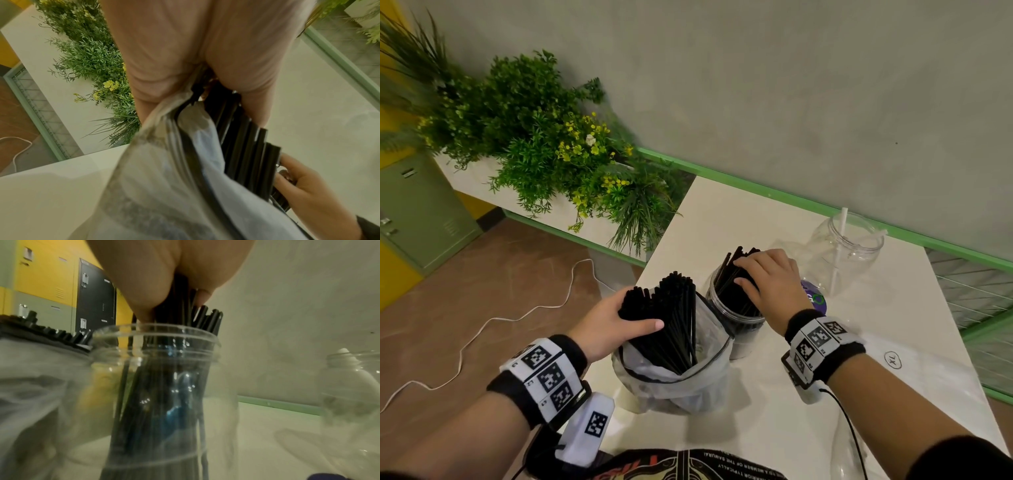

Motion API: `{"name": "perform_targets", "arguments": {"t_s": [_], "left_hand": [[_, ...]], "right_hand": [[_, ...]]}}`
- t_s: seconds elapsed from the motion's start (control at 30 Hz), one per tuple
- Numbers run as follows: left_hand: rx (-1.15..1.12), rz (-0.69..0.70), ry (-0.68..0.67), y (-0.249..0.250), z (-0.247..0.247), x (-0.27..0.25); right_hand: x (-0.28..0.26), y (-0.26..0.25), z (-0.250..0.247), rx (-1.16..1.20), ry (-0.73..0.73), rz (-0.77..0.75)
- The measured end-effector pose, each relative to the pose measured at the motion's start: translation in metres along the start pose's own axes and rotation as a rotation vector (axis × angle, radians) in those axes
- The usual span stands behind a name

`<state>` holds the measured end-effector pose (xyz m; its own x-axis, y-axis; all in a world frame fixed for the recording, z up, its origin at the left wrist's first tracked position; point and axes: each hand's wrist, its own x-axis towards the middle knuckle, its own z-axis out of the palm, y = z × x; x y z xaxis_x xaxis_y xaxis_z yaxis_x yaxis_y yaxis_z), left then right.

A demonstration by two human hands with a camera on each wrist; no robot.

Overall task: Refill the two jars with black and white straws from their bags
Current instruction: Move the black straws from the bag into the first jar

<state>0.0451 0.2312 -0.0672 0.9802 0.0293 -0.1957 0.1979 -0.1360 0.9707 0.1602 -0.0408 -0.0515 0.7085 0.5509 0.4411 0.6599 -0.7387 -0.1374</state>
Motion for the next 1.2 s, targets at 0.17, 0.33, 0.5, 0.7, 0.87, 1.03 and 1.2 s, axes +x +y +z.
{"name": "perform_targets", "arguments": {"t_s": [0.17,0.33,0.5,0.7,0.87,1.03,1.2], "left_hand": [[-0.011,0.003,-0.006,0.001,0.000,-0.001],[-0.024,-0.011,0.002,0.002,0.001,0.000],[-0.049,-0.022,-0.005,0.003,0.001,-0.001],[-0.026,-0.034,0.015,0.003,0.002,-0.001],[-0.033,-0.024,0.016,0.001,0.001,-0.001],[-0.030,-0.017,0.020,-0.001,0.001,0.000],[-0.037,-0.015,0.026,-0.001,0.001,0.000]], "right_hand": [[-0.006,0.015,0.004,0.025,-0.010,0.051],[0.009,0.013,0.006,0.438,-0.112,0.257],[0.029,0.002,-0.003,0.301,-0.152,0.402],[0.033,-0.014,0.005,0.083,-0.309,0.270],[0.038,-0.007,0.014,0.087,-0.218,0.187],[0.047,0.004,0.007,0.097,-0.052,0.014],[0.049,0.015,0.006,-0.052,-0.205,0.021]]}}
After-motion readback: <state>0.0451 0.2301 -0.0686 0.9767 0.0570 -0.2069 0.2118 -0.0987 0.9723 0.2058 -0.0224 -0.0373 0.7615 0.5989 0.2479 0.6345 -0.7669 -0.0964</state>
